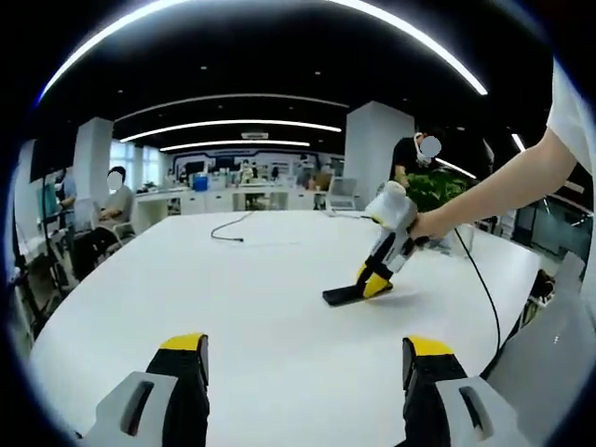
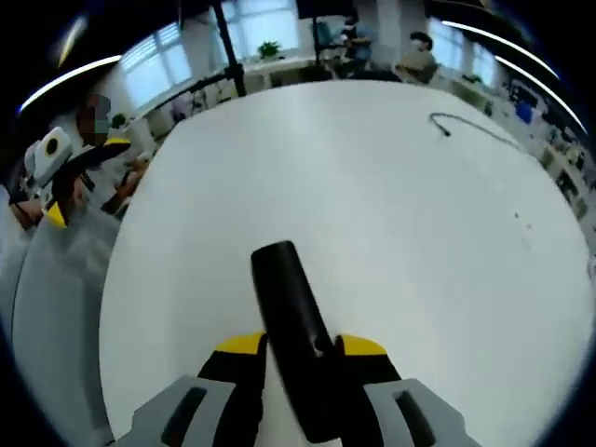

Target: Press the specified remote control buttons in sequence, fully releasing each button before pressing the next.

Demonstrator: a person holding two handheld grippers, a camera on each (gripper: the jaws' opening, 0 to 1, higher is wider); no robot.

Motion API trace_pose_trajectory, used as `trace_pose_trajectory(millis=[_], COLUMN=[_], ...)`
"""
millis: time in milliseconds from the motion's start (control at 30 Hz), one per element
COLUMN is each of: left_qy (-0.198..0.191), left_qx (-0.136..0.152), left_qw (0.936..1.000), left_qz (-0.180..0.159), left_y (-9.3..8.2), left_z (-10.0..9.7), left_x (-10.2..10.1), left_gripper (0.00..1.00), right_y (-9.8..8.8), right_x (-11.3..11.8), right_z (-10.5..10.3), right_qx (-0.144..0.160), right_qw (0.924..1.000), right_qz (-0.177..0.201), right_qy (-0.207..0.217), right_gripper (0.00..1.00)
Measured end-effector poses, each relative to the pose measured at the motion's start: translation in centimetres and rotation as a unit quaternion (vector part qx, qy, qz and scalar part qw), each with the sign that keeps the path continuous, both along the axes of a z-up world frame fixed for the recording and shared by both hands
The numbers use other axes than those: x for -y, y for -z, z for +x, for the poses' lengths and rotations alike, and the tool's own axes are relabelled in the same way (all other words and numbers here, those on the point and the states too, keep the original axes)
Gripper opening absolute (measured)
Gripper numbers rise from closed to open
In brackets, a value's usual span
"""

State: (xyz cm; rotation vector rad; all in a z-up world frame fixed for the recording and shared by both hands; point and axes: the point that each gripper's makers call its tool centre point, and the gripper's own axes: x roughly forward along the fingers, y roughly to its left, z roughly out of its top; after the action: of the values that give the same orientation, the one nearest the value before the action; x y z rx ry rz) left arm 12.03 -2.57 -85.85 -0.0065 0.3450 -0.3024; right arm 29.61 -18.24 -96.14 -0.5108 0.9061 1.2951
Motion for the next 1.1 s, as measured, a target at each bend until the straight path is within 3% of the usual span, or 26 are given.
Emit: trace_pose_trajectory(millis=[100, 167, 267, 367, 500, 633, 733, 800, 967, 1100], left_qy=[0.002, -0.002, 0.000, 0.001, -0.003, -0.001, -0.001, -0.001, 0.002, 0.004], left_qx=[0.003, 0.002, -0.002, -0.002, -0.004, -0.014, -0.012, -0.012, -0.015, -0.013], left_qw=[1.0000, 1.0000, 1.0000, 1.0000, 1.0000, 0.9998, 0.9999, 0.9999, 0.9998, 0.9999], left_qz=[0.005, 0.006, 0.008, 0.009, 0.007, 0.010, 0.010, 0.007, 0.009, 0.007], left_y=[0.0, 0.0, 0.2, 0.2, 0.3, 0.7, 0.6, 0.6, 0.7, 0.6], left_z=[0.0, 0.0, 0.0, 0.0, 0.0, -0.1, 0.0, 0.0, -0.1, -0.1], left_x=[0.0, -0.1, 0.0, 0.0, -0.1, -0.1, -0.1, -0.1, 0.0, 0.1], left_gripper=[0.89, 0.89, 0.88, 0.88, 0.87, 0.87, 0.87, 0.87, 0.87, 0.87], right_y=[-0.2, -0.4, -1.1, -1.9, -3.3, -4.4, -5.4, -5.8, -6.4, -6.4], right_x=[-0.5, -0.6, -0.6, -0.3, 0.8, 1.3, 1.9, 2.6, 3.1, 3.5], right_z=[0.3, 0.8, 1.6, 2.5, 4.3, 4.1, 4.3, 4.1, 2.4, 0.1], right_qx=[-0.006, -0.017, -0.028, -0.028, 0.010, 0.030, 0.042, 0.054, 0.053, 0.072], right_qw=[0.9975, 0.9915, 0.9780, 0.9598, 0.9379, 0.9291, 0.9128, 0.9065, 0.9031, 0.9102], right_qz=[0.045, 0.077, 0.123, 0.169, 0.203, 0.211, 0.233, 0.235, 0.246, 0.233], right_qy=[0.055, 0.103, 0.166, 0.222, 0.281, 0.302, 0.333, 0.346, 0.348, 0.335], right_gripper=[0.40, 0.50, 0.63, 0.71, 0.84, 0.92, 0.99, 0.99, 0.99, 0.99])
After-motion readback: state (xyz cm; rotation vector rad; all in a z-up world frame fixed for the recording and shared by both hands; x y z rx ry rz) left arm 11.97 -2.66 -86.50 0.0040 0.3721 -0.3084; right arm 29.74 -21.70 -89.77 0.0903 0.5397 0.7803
